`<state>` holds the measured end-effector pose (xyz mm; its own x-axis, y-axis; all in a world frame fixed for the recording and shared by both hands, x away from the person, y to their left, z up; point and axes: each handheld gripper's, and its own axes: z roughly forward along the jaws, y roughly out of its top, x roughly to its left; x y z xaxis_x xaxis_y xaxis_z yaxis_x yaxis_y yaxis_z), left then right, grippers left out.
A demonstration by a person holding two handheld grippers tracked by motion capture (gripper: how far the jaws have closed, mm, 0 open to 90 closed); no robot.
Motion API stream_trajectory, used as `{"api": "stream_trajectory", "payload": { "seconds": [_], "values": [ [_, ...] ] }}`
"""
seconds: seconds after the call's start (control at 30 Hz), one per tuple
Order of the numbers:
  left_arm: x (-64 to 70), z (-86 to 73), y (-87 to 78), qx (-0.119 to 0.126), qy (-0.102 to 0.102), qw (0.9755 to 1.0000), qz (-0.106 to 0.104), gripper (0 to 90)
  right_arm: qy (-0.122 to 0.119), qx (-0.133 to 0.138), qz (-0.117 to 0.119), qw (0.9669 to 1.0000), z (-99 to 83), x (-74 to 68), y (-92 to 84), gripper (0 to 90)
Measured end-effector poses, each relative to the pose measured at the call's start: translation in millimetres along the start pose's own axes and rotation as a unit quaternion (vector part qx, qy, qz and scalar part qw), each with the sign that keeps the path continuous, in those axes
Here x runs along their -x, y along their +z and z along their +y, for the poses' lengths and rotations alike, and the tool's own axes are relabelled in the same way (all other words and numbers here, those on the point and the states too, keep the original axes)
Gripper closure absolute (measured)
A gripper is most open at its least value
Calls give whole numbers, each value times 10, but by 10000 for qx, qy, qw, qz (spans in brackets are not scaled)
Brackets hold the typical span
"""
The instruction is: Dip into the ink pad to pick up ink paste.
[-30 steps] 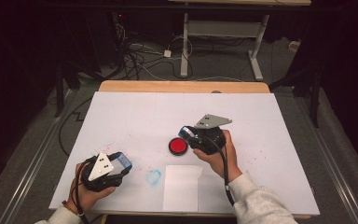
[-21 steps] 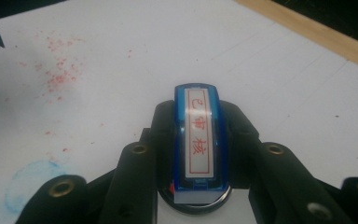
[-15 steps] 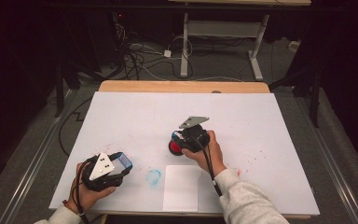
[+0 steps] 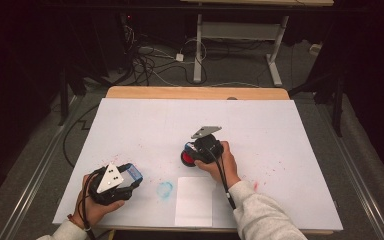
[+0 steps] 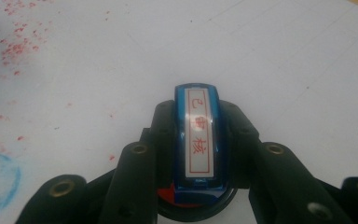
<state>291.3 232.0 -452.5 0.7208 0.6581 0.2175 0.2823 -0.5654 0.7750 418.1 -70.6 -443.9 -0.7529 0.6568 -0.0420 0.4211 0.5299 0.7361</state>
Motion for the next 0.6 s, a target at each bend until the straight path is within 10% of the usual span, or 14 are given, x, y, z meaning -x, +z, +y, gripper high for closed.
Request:
{"api": "stream_trajectory", "payload": {
  "seconds": [0.6],
  "values": [
    [18, 4, 4, 0, 33, 10000, 0, 392, 220, 160, -9, 9996, -75, -4, 11, 701]
  ]
}}
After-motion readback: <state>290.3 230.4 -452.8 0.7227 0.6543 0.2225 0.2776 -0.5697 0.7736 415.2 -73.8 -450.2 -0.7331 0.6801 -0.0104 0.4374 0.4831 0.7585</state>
